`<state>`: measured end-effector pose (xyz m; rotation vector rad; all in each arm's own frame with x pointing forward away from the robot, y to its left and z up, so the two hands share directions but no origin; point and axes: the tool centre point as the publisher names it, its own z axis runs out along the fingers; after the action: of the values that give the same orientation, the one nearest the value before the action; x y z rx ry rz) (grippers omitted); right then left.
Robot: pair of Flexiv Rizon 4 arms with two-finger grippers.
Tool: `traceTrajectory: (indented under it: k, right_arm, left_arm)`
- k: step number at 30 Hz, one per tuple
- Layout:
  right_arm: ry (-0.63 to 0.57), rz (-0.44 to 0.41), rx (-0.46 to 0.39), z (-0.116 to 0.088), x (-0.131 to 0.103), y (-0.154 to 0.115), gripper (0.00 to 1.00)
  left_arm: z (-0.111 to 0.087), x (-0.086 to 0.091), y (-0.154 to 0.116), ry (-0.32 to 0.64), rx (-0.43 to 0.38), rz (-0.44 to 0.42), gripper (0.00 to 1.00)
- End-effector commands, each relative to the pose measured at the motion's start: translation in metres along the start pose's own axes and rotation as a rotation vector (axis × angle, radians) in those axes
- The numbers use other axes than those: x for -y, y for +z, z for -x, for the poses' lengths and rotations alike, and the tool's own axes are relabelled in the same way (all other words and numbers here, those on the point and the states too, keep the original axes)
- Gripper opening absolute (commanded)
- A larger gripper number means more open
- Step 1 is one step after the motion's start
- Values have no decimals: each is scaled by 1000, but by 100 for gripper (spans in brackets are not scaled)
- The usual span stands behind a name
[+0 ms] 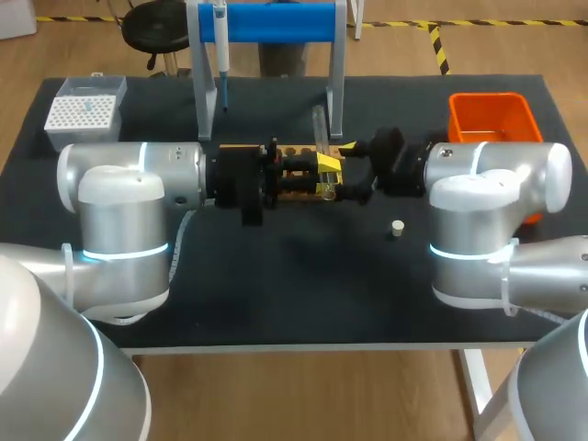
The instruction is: Invert the test tube, pick up the pipette, mount the tip to pipette, aspirate from beaker and dispense into the tube, eject the tip, return the pipette, and cap with the stopper.
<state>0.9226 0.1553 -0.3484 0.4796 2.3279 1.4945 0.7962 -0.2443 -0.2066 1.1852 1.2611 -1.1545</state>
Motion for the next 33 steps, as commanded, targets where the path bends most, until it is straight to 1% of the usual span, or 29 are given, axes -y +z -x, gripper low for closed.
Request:
traceTrajectory:
  k: [1, 2, 4, 5, 6, 8, 10, 12, 13, 16, 17, 18, 19, 32, 33]
  right_arm:
    - [0, 1, 2, -1, 0, 0, 100]
    - [0, 1, 2, -1, 0, 0, 100]
    - [0, 1, 2, -1, 0, 0, 100]
    - [0, 1, 2, -1, 0, 0, 100]
    - [0, 1, 2, -1, 0, 0, 100]
    - [0, 1, 2, -1, 0, 0, 100]
    - [0, 1, 2, -1, 0, 0, 100]
    - [0, 1, 2, -1, 0, 0, 100]
    - [0, 1, 2, -1, 0, 0, 100]
    - [0, 1, 2, -1, 0, 0, 100]
    - [0, 1, 2, -1, 0, 0, 100]
    - [0, 1, 2, -1, 0, 0, 100]
    - [0, 1, 2, -1, 0, 0, 100]
    - [0, 1, 2, -1, 0, 0, 100]
    - [0, 1, 2, -1, 0, 0, 100]
  left_arm:
    - [2, -13, -5, -134, 2, -34, 0]
    - [5, -15, -9, -191, 16, -63, 0]
    - [13, -23, -13, -325, 8, -85, 0]
    - [16, -28, -17, -396, 0, -83, 0]
    - [19, -33, -20, -444, 4, -87, 0]
    - [26, -38, -24, -559, -11, -87, 0]
    - [31, -43, -26, -665, -2, -100, 0]
    - [34, -49, -28, -799, -8, -111, 0]
    - [34, -52, -28, -848, -8, -100, 0]
    - [37, -57, -27, -1044, 14, -98, 0]
    - [37, -59, -28, -1131, 33, -100, 0]
    - [37, -61, -27, -1200, 49, -88, 0]
    - [38, -63, -27, -1255, 63, -39, 0]
    - [38, -63, -27, -1255, 63, -39, 0]
    - [37, -68, -33, -1305, 62, -66, 0]
